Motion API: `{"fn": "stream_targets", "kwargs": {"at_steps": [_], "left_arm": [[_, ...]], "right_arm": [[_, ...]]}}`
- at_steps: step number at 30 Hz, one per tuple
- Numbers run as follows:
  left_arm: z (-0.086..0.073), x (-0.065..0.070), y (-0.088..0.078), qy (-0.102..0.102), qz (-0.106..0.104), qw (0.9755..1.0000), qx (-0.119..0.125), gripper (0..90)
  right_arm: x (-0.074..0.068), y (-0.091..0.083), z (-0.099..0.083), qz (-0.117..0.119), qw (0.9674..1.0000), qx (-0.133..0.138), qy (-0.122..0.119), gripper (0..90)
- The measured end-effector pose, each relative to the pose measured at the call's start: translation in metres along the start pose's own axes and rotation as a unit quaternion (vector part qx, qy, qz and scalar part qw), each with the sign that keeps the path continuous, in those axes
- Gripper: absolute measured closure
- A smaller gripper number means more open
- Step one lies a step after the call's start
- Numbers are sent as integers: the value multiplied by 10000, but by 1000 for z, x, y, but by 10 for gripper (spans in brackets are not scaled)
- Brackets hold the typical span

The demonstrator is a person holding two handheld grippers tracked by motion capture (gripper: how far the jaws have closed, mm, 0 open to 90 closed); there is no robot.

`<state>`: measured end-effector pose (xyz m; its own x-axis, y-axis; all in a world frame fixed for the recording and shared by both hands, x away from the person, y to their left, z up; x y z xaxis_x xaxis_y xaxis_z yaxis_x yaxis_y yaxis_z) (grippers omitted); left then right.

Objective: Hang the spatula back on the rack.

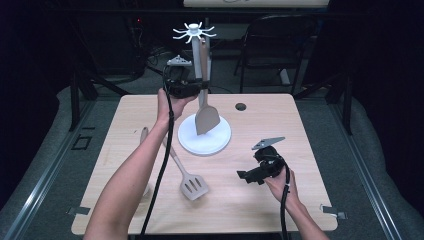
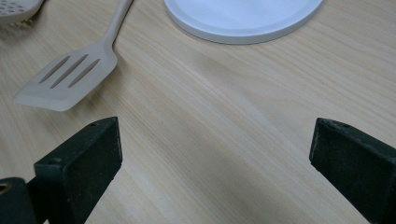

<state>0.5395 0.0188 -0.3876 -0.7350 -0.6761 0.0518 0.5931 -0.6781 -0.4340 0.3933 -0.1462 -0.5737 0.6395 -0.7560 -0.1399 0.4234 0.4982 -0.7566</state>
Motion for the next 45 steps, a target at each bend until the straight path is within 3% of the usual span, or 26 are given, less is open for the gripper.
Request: {"fn": "stream_targets", "kwargs": {"at_steps": [12,19,23,26,32,45], "left_arm": [[0,-7,3,244,484,9985,-33,776],[0,-9,3,251,562,9981,-18,774],[-1,-7,3,172,505,9986,-24,762],[-5,-7,0,-23,431,9991,-2,694],[-12,-7,-6,-98,367,9993,-23,594],[-11,1,-30,5,220,9997,117,585]], "right_arm": [[2,4,-3,36,9999,-79,55,24],[2,5,-3,56,9999,-110,65,24],[2,5,-3,65,9999,-96,87,24],[3,4,-4,61,9999,-118,53,23],[4,5,-4,79,9998,-140,109,22],[1,7,-3,149,9996,-183,128,21]]}}
Point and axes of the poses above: each handheld gripper's, and its own axes: y roughly forward along the jaws, z roughly out of its top, x roughly to its right, the point moved 10 cm from there along y, roughly forward along the jaws, and after that the axes turned 3 degrees about y, right-handed, at the moved point
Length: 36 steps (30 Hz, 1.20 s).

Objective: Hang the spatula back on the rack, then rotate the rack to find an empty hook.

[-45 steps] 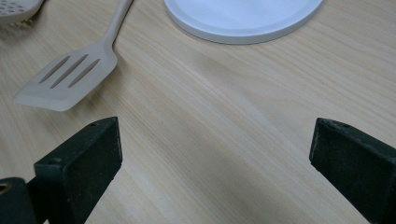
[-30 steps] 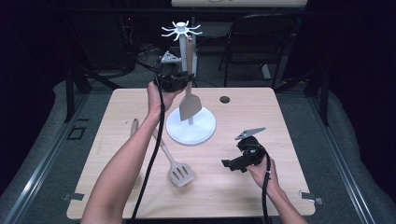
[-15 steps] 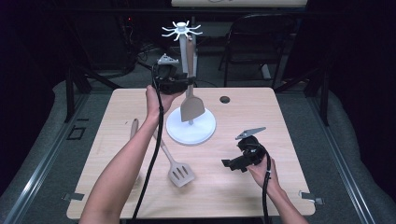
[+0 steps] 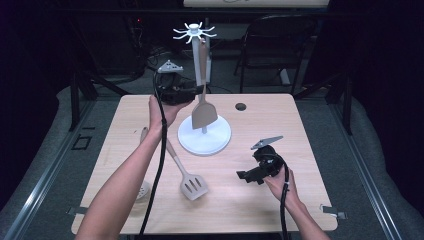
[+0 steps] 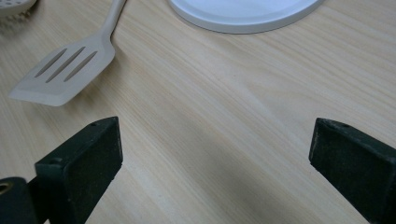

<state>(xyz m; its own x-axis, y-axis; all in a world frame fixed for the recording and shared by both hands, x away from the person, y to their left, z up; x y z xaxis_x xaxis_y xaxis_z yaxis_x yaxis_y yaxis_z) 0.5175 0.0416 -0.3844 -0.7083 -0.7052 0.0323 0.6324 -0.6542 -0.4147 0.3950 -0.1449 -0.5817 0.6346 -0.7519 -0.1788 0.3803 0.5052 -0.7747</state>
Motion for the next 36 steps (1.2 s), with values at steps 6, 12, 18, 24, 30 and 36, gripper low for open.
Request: {"fn": "stream_targets", "kwargs": {"at_steps": [6,12,18,24,30,36], "left_arm": [[4,2,-10,115,75,9999,3,650],[8,-2,-16,102,143,9998,24,789],[16,-3,-19,153,158,9997,73,874],[28,-1,-22,177,138,9996,154,899],[42,3,-26,314,174,9991,236,900],[56,3,-29,372,241,9984,341,900]], "right_arm": [[-2,2,0,48,9999,-54,-77,20],[-4,2,0,63,9999,-78,-108,21],[-2,4,-1,37,9999,-79,-92,22],[-2,2,-3,43,9999,-90,-51,24],[0,3,-5,30,9999,-137,-65,28],[0,1,-5,24,9999,-109,-39,30]]}}
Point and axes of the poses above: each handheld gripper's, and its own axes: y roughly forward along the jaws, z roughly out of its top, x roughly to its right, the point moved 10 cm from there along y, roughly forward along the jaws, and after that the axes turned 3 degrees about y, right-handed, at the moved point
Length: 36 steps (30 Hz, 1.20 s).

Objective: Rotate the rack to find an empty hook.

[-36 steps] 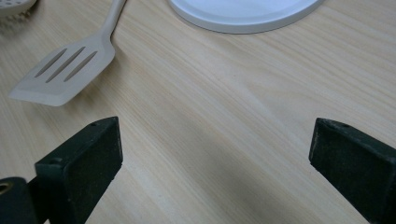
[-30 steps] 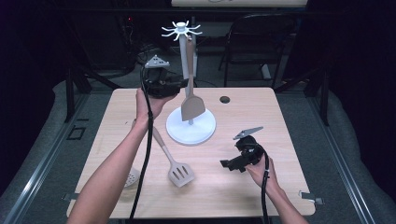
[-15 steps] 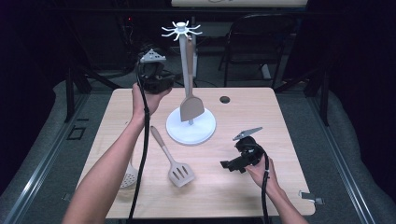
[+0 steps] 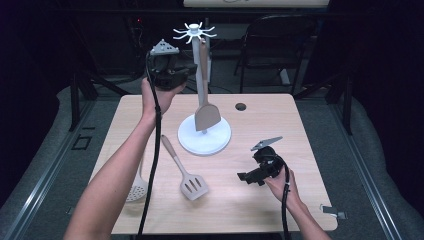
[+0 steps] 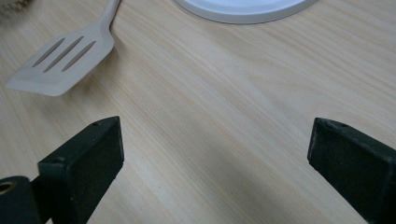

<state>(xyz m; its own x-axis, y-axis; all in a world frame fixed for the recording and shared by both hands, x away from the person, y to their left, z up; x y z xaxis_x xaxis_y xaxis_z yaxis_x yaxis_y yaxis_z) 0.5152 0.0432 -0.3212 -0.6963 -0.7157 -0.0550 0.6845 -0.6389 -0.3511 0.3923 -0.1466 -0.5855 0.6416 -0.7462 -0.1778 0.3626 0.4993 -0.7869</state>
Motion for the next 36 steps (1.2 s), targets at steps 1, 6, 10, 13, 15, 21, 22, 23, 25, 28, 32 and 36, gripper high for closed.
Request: {"fn": "stream_targets", "kwargs": {"at_steps": [1,6,10,13,15,21,22,23,25,28,32,36], "left_arm": [[3,0,0,14,4,10000,18,900],[15,0,-4,46,38,9999,145,900],[24,0,-6,89,71,9997,221,900],[28,-3,-7,80,108,9996,249,900],[31,-5,-8,44,126,9994,306,900],[40,-10,-11,2,218,9990,400,900],[41,-11,-12,7,220,9990,397,900],[42,-11,-12,-9,236,9988,425,900],[43,-12,-12,-14,260,9987,427,900],[44,-13,-12,0,301,9987,414,900],[43,-18,-13,26,428,9983,384,900],[42,-23,-14,-11,483,9982,367,900]], "right_arm": [[0,0,0,-5,10000,-2,7,30],[0,1,-1,-8,10000,-36,-2,30],[1,1,-2,-12,10000,-17,-4,30],[2,0,-2,-22,10000,-50,17,31],[2,0,-2,-24,10000,-43,10,31],[1,2,-2,-18,10000,-23,16,32],[1,1,-2,-27,10000,-32,7,32],[2,1,-2,-29,10000,-35,5,33],[2,1,-2,-29,10000,-51,2,33],[2,1,-2,-37,10000,-29,-1,35],[2,1,-2,-36,10000,-34,-12,35],[2,1,-3,-30,10000,-59,-8,36]]}}
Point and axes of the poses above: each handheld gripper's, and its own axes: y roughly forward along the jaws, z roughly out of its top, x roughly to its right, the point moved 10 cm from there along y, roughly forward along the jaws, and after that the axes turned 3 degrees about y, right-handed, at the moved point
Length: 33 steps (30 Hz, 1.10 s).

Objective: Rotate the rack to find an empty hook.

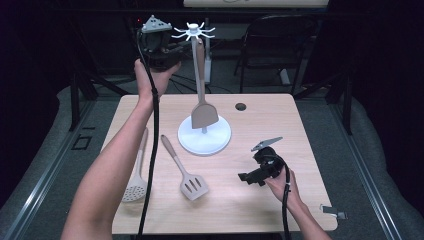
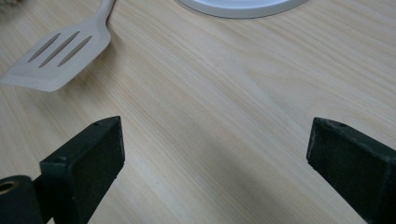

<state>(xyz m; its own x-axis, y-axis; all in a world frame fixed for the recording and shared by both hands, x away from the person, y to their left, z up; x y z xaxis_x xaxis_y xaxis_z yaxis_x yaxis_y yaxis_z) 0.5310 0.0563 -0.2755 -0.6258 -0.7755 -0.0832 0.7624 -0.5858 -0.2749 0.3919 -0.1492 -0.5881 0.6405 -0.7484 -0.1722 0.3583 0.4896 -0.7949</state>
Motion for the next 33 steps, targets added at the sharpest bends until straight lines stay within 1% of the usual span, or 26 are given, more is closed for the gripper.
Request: {"fn": "stream_targets", "kwargs": {"at_steps": [7,13,20,25,33], "left_arm": [[-1,-8,0,-53,103,9999,-21,900],[-2,-13,0,-77,163,9998,-27,900],[-5,-20,2,-182,240,9995,-42,900],[-6,-24,3,-206,283,9994,-48,900],[-6,-27,4,-234,322,9992,-75,900]], "right_arm": [[1,0,0,-43,10000,-4,-30,37],[1,0,0,-29,10000,-19,-18,38],[0,0,0,-29,10000,-17,-24,38],[1,0,-1,-52,10000,-24,-24,39],[0,1,-1,-23,10000,-31,-5,41]]}}
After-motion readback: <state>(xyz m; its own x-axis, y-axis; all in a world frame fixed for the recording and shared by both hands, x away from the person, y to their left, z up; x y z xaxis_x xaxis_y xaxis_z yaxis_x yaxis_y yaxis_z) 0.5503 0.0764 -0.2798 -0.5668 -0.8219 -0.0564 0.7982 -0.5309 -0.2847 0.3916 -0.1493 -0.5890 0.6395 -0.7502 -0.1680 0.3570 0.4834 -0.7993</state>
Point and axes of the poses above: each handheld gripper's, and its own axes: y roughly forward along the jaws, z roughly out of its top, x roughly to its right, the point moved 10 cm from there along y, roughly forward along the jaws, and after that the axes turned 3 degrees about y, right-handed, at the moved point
